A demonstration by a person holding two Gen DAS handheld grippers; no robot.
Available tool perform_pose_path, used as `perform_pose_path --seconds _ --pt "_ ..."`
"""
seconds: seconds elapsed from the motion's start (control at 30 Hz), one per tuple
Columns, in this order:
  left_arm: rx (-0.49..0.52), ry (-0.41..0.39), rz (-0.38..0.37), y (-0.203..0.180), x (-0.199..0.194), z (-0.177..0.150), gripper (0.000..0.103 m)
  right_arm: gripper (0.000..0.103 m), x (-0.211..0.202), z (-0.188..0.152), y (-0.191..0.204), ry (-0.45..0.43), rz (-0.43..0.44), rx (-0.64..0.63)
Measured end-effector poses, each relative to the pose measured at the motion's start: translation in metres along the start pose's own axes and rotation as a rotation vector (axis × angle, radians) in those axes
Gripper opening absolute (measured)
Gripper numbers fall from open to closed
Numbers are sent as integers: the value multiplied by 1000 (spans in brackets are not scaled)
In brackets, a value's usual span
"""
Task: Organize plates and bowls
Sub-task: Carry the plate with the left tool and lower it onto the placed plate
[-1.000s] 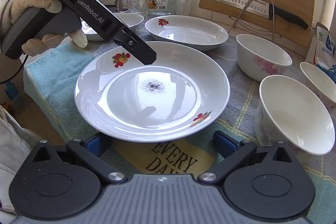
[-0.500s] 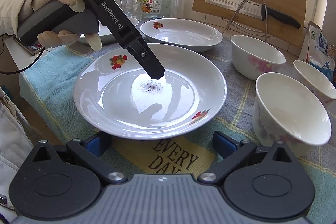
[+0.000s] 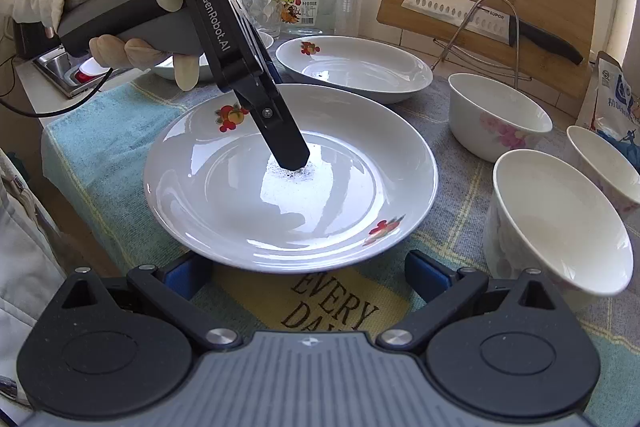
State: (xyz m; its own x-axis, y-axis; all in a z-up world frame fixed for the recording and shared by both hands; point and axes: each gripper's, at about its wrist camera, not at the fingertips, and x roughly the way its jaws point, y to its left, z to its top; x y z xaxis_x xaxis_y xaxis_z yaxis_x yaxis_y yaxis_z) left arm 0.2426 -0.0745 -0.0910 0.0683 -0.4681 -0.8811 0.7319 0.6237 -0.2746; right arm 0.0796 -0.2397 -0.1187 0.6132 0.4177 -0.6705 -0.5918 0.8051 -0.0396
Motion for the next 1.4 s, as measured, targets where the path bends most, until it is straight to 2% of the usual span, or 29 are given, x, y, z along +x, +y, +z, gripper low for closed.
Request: perform_pose_path --seconds 0.3,0.63,1.0,1.4 --pt "-24 61 -113 16 -4 8 98 103 3 4 0 3 28 -41" --pt "-41 82 -134 17 -4 11 97 103 8 5 0 32 42 -43" --pt "-48 42 -135 21 -21 5 97 103 6 15 -1 48 78 -40" --pt "-136 -56 -82 49 -69 -22 97 103 17 63 14 20 154 -151"
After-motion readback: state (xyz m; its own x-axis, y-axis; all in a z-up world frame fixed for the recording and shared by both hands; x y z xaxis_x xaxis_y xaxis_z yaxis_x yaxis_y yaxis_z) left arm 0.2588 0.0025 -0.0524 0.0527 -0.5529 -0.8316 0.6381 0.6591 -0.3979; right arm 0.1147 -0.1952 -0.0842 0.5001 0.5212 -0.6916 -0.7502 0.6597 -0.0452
